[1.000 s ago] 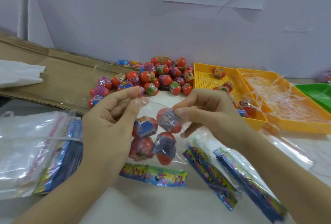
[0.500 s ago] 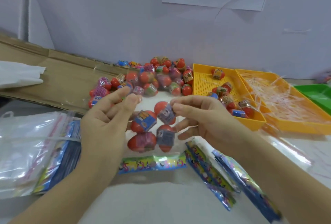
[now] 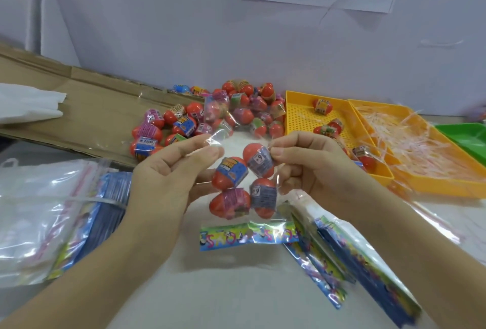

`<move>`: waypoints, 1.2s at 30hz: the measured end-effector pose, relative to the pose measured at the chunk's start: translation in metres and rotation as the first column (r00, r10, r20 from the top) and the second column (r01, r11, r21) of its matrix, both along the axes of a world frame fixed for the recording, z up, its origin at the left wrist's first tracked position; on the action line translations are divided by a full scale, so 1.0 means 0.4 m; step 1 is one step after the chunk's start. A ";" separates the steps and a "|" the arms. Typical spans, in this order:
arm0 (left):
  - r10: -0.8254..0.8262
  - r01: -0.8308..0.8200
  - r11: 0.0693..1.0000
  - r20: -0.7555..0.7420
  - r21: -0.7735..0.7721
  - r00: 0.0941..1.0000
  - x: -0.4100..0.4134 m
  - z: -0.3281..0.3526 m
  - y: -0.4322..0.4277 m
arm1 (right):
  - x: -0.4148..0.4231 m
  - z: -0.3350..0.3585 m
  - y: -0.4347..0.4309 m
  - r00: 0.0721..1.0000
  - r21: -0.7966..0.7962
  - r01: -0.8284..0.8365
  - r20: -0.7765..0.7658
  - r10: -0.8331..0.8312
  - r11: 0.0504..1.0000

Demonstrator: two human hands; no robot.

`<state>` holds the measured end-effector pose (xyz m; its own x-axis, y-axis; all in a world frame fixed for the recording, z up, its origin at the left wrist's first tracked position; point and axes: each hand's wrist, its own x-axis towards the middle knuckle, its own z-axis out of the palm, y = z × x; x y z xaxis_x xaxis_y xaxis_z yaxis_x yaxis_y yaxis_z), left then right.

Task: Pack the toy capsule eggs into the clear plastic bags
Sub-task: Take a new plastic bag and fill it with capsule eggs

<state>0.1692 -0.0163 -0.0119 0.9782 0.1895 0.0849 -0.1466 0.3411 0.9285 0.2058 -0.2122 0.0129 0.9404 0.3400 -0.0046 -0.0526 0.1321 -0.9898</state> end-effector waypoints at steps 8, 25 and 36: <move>-0.008 0.009 1.000 -0.067 0.019 0.998 0.005 0.003 0.005 | 0.007 -0.010 -0.003 0.999 -0.001 -0.016 0.029 0.016 1.000; -0.049 0.033 0.992 0.140 0.120 0.989 -0.005 0.013 -0.001 | 0.004 0.007 -0.004 0.982 0.136 -0.191 0.042 0.186 0.972; -0.063 0.011 0.978 0.246 0.208 0.967 0.001 0.003 0.005 | 0.003 0.023 -0.005 0.978 0.024 -0.148 0.152 0.142 0.989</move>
